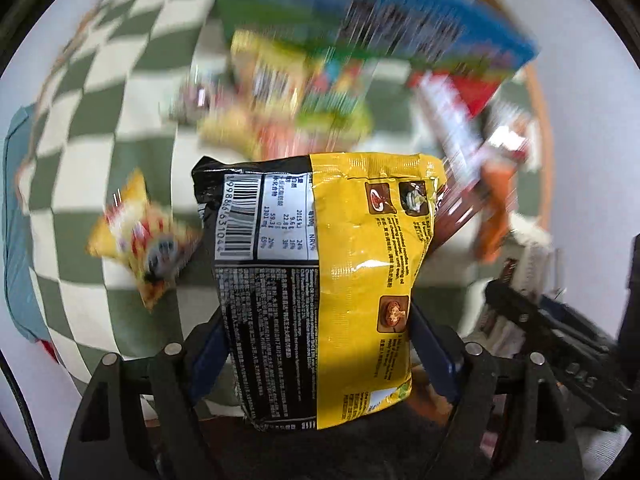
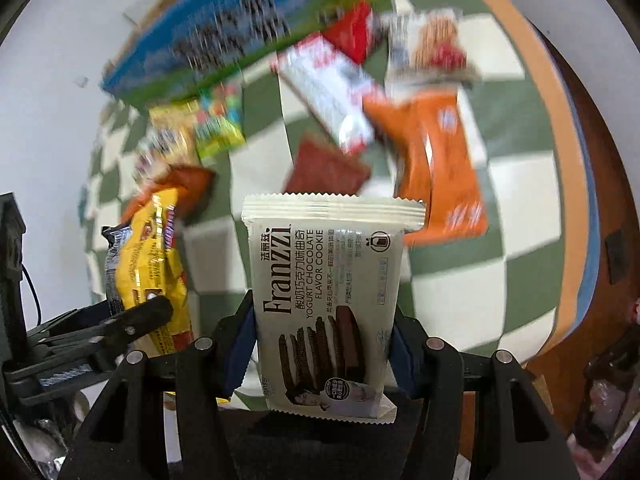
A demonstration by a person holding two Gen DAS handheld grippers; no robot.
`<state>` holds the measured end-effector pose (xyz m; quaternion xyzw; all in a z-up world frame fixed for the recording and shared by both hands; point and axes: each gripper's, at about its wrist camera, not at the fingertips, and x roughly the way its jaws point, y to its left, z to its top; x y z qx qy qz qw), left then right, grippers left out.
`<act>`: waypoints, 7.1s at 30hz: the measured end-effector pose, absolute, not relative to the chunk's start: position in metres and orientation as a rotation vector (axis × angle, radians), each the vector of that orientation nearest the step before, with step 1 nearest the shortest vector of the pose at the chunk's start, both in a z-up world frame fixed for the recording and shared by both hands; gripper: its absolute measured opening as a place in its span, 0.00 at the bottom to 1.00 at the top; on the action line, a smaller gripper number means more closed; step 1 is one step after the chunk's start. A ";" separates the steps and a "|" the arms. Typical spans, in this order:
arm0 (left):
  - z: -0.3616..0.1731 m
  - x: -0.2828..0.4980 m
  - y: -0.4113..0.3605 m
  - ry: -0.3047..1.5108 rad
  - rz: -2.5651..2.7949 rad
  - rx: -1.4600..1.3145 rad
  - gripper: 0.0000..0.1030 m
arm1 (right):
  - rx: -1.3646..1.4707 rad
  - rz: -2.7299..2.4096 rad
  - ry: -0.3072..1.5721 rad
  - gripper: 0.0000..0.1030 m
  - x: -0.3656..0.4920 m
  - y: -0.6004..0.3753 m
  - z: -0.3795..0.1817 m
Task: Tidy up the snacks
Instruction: 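Carry both packs into the cardboard box and open both tools, then grasp the panda-print orange bag with the left tool while the right grasps the orange packet, then carry both packets into the cardboard box and open both tools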
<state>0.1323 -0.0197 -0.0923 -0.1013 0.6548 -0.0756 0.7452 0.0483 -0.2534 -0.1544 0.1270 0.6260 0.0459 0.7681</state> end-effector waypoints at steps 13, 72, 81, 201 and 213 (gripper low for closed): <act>0.025 0.320 -0.035 1.210 -0.189 -0.227 0.79 | 0.300 0.259 1.092 0.58 0.228 -0.251 -0.013; -0.017 0.357 -0.046 1.066 -0.018 -0.116 0.85 | 0.046 0.122 1.107 0.94 0.301 -0.223 0.001; -0.007 0.293 -0.037 1.007 -0.033 -0.114 0.85 | 0.121 0.137 1.027 0.94 0.233 -0.225 0.026; -0.181 0.542 -0.004 1.588 -0.014 -0.199 0.85 | 0.047 0.010 1.362 0.93 0.468 -0.245 -0.118; -0.158 0.504 -0.016 1.494 0.004 -0.191 0.85 | 0.065 0.014 1.358 0.93 0.442 -0.239 -0.108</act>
